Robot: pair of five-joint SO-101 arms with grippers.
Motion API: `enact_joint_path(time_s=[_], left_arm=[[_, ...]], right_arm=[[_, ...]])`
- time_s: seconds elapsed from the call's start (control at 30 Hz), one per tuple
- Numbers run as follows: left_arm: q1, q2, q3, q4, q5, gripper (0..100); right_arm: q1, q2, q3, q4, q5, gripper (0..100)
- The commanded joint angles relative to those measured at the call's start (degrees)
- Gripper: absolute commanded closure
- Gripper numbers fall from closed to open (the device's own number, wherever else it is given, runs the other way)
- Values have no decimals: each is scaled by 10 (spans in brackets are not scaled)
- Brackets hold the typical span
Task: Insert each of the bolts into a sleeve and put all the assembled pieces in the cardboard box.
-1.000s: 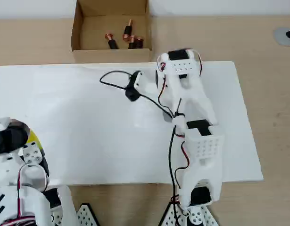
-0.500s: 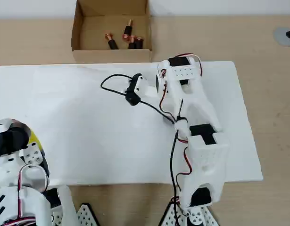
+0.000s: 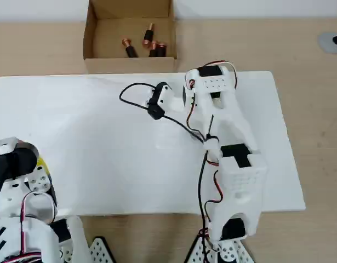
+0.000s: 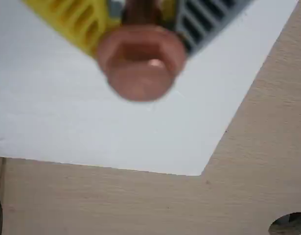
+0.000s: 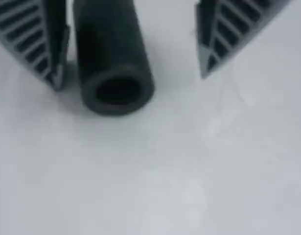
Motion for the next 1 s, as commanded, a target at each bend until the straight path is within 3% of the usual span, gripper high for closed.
enact_joint_path(time_s=[0.0, 0.13, 0.3, 0.67, 0.97], left_arm=[[5, -3, -4, -30, -3, 994], [5, -3, -4, -44, -4, 994], [5, -3, -4, -44, -8, 994], [5, -3, -4, -44, -23, 994], [5, -3, -1, -59, -12, 995]], right_arm=[[-1, 51, 20, 3, -8, 829], [0, 53, 20, 3, -11, 843], [-1, 54, 20, 0, -27, 985], [0, 51, -24, 11, -86, 984], [1, 51, -262, 131, -198, 989]])
